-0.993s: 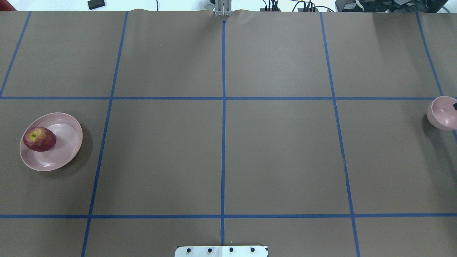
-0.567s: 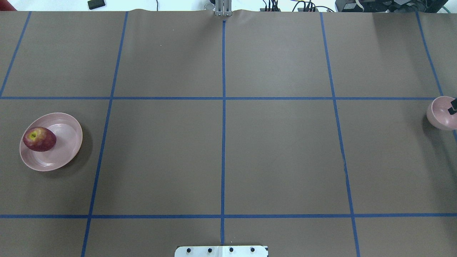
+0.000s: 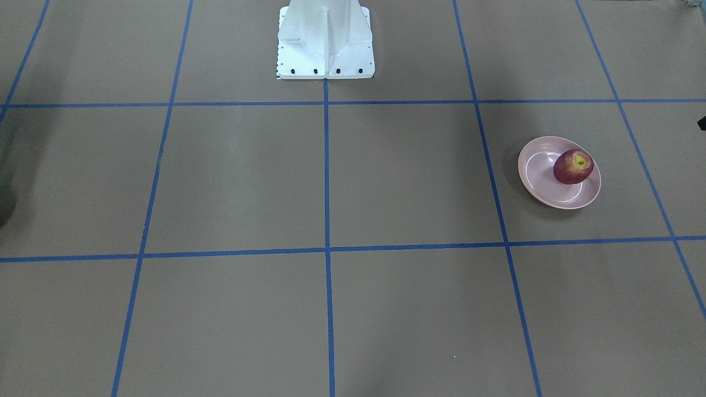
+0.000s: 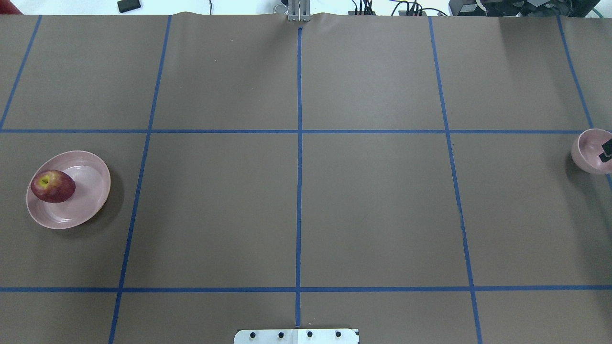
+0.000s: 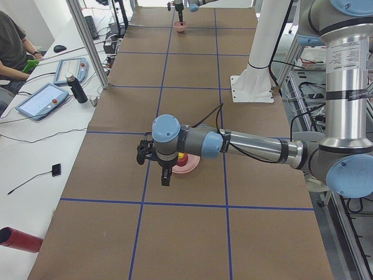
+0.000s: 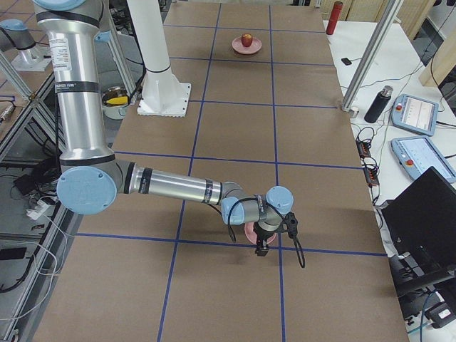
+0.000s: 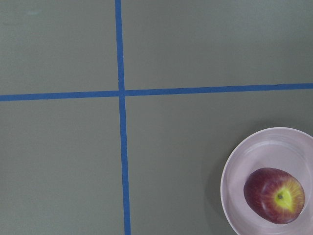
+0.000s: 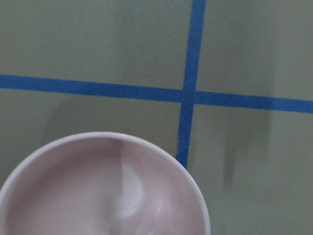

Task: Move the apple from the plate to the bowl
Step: 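Lower the right gripper onto the rim of the pink bowl and grasp it, then carry the pink bowl with the right gripper toward the table center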

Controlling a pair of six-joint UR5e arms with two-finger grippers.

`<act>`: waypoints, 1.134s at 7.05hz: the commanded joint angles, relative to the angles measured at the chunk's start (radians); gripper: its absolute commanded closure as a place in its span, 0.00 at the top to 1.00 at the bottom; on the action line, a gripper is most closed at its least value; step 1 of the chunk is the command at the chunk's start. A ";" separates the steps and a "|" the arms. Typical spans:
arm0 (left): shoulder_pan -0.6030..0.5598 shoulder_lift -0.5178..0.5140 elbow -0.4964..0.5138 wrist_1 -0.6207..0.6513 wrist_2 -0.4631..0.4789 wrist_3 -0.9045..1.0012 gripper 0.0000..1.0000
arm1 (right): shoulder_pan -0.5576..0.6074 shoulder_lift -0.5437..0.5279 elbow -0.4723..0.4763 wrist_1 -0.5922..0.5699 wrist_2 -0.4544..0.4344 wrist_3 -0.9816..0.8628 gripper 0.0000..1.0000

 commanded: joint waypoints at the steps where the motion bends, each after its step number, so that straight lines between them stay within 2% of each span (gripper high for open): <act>1: 0.000 0.000 0.000 0.000 0.000 -0.004 0.98 | -0.002 0.000 -0.008 -0.001 -0.002 0.000 0.00; 4: 0.000 0.000 -0.001 0.000 0.000 -0.014 0.98 | -0.002 0.000 0.040 0.003 -0.008 -0.001 0.00; 6: 0.000 0.000 -0.002 0.000 0.000 -0.016 0.98 | -0.002 -0.002 0.220 -0.001 0.006 0.003 0.00; 7: 0.000 0.000 -0.002 0.000 0.000 -0.016 0.98 | -0.021 0.000 0.315 -0.006 0.044 0.073 0.00; 8: 0.000 0.000 -0.002 0.000 0.000 -0.016 0.98 | -0.095 0.011 0.407 -0.002 0.057 0.209 0.00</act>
